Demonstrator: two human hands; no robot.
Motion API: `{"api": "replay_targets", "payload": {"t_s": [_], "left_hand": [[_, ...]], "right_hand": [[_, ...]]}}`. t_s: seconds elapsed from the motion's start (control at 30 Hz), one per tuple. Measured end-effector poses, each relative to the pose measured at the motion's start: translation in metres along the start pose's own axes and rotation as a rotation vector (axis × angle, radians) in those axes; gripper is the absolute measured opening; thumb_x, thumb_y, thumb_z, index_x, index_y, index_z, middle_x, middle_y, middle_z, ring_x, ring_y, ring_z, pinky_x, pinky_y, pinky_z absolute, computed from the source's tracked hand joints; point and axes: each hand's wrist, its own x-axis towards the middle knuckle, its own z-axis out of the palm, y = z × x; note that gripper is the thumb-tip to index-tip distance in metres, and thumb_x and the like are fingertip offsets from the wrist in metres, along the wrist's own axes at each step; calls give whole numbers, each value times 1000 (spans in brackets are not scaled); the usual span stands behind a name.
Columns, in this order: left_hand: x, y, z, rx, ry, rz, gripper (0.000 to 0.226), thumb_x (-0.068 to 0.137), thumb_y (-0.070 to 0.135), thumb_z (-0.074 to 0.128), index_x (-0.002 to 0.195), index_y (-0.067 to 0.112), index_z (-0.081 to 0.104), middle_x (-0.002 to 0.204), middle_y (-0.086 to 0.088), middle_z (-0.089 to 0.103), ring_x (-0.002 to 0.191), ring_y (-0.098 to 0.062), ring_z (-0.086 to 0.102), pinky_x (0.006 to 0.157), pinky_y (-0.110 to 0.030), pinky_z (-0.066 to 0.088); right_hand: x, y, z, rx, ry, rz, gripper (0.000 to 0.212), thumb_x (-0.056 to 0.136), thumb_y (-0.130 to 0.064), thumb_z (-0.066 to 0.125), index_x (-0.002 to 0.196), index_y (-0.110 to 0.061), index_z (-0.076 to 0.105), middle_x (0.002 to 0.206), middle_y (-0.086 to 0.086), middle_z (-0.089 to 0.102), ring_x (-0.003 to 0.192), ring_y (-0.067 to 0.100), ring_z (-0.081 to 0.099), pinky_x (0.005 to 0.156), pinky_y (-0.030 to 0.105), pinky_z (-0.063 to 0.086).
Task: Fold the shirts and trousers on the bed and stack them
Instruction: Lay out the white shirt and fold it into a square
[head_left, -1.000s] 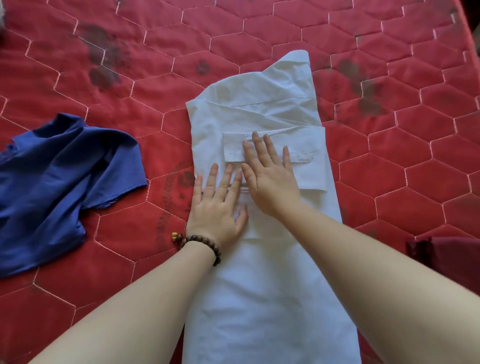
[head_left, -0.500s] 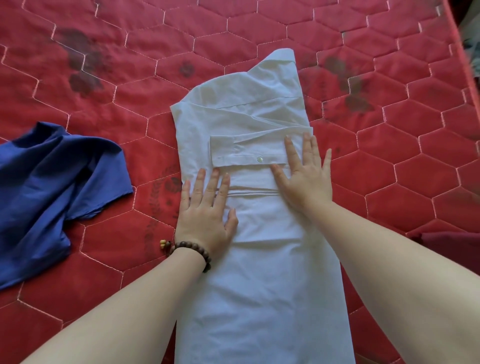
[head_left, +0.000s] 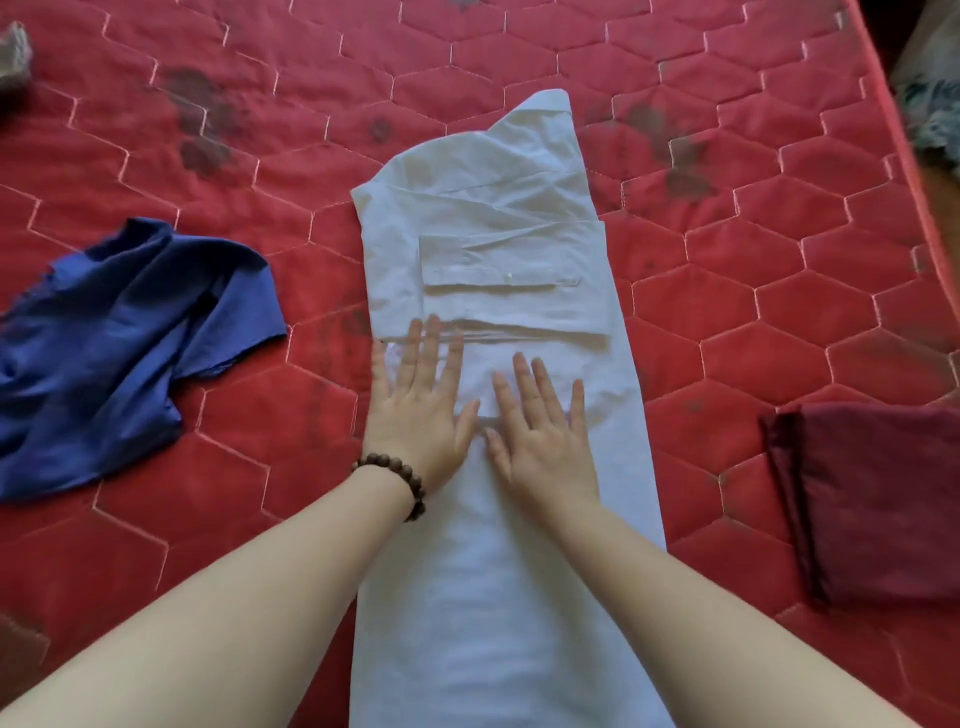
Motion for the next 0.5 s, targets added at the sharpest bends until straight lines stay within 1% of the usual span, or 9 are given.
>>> {"api": "replay_targets", "payload": {"t_s": [0.03, 0.07, 0.13, 0.2, 0.3, 0.37, 0.4, 0.47, 0.5], "left_hand": [[-20, 8, 4, -38, -24, 41, 72, 89, 51, 10, 153, 17, 10, 160, -10, -5, 145, -22, -19, 117, -51, -10], [-42, 14, 10, -51, -73, 70, 71, 89, 50, 7, 153, 20, 8, 160, -8, -7, 143, -20, -23, 117, -49, -12], [-86, 17, 23, -15, -164, 71, 66, 88, 51, 0, 150, 28, -4, 160, -5, -10, 140, -19, -29, 115, -45, -17], [-124, 15, 32, 31, -172, 12, 63, 90, 52, 0, 147, 29, -10, 160, -5, -10, 144, -20, -22, 117, -46, -14], [-176, 11, 37, 35, -151, -33, 64, 92, 54, 6, 150, 28, -5, 159, -5, -9, 147, -23, -10, 118, -50, -4], [-211, 13, 38, 42, -149, 3, 66, 92, 54, 13, 151, 26, 1, 160, -7, -3, 148, -25, -5, 118, -51, 1], [-228, 15, 38, 28, -150, 30, 67, 93, 53, 17, 152, 25, 5, 161, -9, 1, 148, -27, -2, 118, -52, 4], [-260, 19, 36, 0, -162, 86, 67, 93, 52, 23, 152, 22, 13, 160, -11, 8, 148, -28, 3, 116, -53, 9], [-273, 21, 35, 4, -175, 114, 66, 94, 52, 23, 152, 21, 15, 160, -11, 10, 148, -28, 5, 116, -52, 9]], "right_hand": [[-16, -4, 2, -8, -19, -11, 59, 93, -43, 34, 144, -14, 42, 153, 12, 32, 142, 31, 29, 111, 64, 20], [-33, -5, 4, -10, -37, -17, 60, 92, -45, 32, 145, -16, 41, 153, 12, 32, 142, 31, 30, 110, 65, 21], [-67, -1, 8, -21, -81, -17, 61, 91, -49, 30, 147, -23, 35, 155, 11, 29, 143, 31, 27, 111, 65, 15], [-101, 9, 12, -51, -120, 4, 63, 91, -53, 29, 148, -27, 30, 157, 11, 24, 145, 31, 22, 112, 63, 8], [-147, 26, 11, -66, -160, 47, 66, 90, -58, 25, 149, -29, 24, 159, 11, 14, 147, 31, 15, 113, 63, 6], [-179, 32, 9, -52, -170, 76, 68, 89, -62, 23, 150, -31, 19, 159, 10, 8, 147, 29, 11, 113, 61, 4], [-196, 33, 9, -55, -168, 73, 68, 89, -62, 23, 150, -31, 18, 159, 11, 8, 147, 29, 10, 113, 61, 4], [-230, 33, 8, -77, -184, 30, 68, 90, -63, 23, 150, -31, 17, 159, 9, 10, 147, 27, 10, 113, 61, 5], [-246, 35, 8, -92, -216, 11, 68, 91, -64, 21, 150, -32, 14, 160, 7, 6, 148, 26, 7, 114, 61, 3]]}}
